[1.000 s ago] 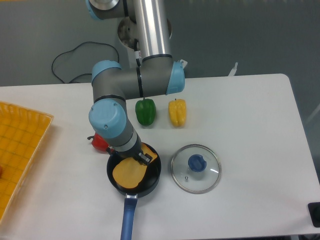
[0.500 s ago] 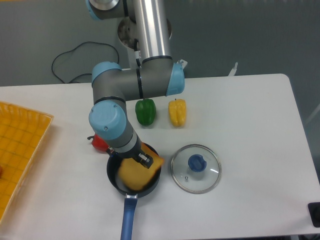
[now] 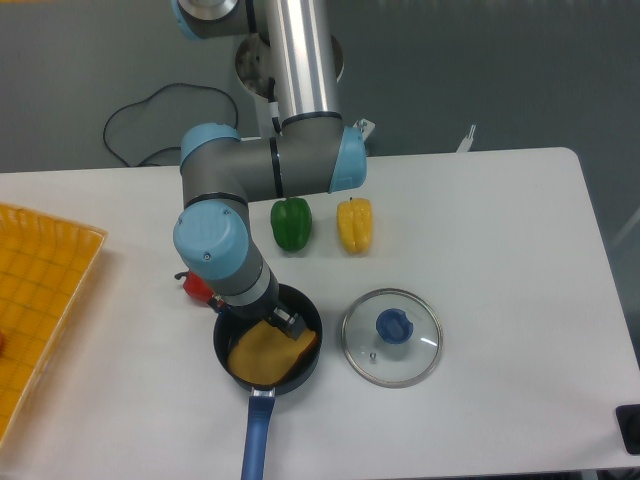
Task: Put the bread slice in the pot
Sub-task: 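Lower the bread slice into the saucepan and release it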
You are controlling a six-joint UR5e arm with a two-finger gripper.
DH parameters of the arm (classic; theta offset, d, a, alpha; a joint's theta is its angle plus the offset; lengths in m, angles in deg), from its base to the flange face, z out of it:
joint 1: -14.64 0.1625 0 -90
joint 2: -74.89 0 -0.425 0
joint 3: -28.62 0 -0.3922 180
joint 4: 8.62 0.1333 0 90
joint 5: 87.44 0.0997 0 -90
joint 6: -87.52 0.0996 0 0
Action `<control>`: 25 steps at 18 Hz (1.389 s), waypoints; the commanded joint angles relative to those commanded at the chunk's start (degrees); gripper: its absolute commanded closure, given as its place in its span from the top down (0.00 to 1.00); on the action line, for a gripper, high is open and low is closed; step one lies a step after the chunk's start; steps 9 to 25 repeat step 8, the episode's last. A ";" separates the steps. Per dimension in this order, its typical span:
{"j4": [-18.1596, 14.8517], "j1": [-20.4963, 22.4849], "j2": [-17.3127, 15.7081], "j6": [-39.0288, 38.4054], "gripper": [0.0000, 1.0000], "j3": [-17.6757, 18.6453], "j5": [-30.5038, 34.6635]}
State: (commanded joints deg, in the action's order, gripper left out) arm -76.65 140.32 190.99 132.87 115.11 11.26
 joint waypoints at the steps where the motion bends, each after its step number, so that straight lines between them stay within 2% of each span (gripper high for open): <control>1: 0.09 0.00 0.00 0.53 1.00 -0.87 0.09; 3: 0.09 0.26 0.09 0.80 1.00 -2.63 -0.53; 8: 0.96 0.26 0.18 1.94 1.00 -1.94 -0.26; 25: 0.96 0.26 0.18 1.94 1.00 -1.94 -0.26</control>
